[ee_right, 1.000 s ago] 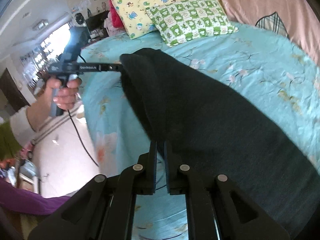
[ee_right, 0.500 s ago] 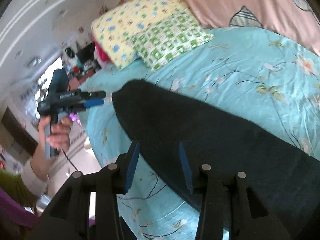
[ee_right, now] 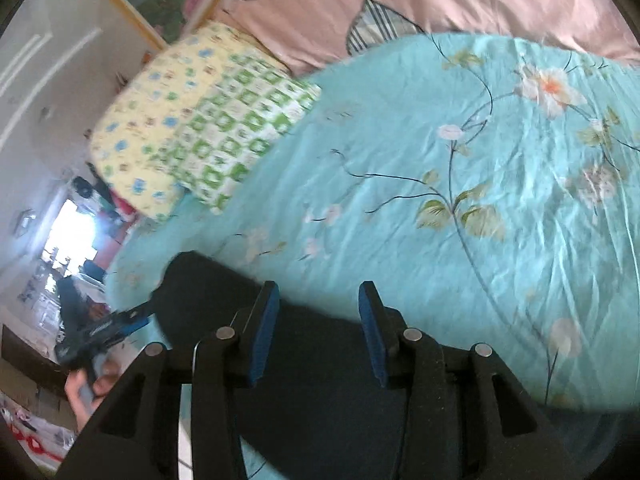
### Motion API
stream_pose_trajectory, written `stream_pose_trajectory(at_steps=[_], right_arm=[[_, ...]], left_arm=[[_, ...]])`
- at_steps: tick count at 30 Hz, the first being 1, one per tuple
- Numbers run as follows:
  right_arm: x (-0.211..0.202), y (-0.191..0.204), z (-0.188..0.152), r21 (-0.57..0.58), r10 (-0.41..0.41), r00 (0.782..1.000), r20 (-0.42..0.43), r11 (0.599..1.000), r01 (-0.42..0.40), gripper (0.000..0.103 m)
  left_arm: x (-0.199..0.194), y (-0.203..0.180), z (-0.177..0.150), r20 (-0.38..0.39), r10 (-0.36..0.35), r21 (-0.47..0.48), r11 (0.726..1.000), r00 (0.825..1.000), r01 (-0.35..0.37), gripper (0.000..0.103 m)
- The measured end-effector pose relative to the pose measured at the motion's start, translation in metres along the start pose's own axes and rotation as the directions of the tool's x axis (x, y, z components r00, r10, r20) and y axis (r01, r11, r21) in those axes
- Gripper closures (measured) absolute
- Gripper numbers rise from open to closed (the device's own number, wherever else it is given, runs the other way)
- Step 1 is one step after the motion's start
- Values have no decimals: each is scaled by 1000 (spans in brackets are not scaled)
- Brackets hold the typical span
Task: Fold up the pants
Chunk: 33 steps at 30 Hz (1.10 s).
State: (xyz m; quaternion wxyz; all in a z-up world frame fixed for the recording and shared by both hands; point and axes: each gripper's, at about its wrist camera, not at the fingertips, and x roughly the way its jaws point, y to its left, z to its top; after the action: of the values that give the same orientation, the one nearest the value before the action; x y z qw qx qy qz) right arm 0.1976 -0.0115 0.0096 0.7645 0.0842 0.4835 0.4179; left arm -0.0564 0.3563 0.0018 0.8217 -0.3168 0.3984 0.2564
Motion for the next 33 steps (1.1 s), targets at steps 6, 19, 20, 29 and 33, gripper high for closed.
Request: stream_pose_trajectory(at_steps=[6, 19, 20, 29, 33], right_arm=[[52, 7, 2, -129, -73, 986, -153, 990, 54, 60], [70, 39, -29, -398, -103, 963, -250, 917, -5, 59], [76, 39, -26, -385, -96, 961, -258, 923, -12, 59], [59, 54, -22, -371, -62, 975, -214, 928, -22, 84], [26, 74, -12, -420, -153, 988, 5, 897, 141, 85]], left_arm=[[26, 2, -4, -59, 3, -2, 1000, 998, -3, 32], [42, -20, -5, -43, -12, 102, 995, 999, 16, 42], [44, -23, -5, -38, -12, 117, 993, 999, 17, 48], [-24, -34, -2, 119, -164, 212, 968, 979, 137, 85], [-67, -44, -7, 208, -245, 304, 936, 947, 175, 85]])
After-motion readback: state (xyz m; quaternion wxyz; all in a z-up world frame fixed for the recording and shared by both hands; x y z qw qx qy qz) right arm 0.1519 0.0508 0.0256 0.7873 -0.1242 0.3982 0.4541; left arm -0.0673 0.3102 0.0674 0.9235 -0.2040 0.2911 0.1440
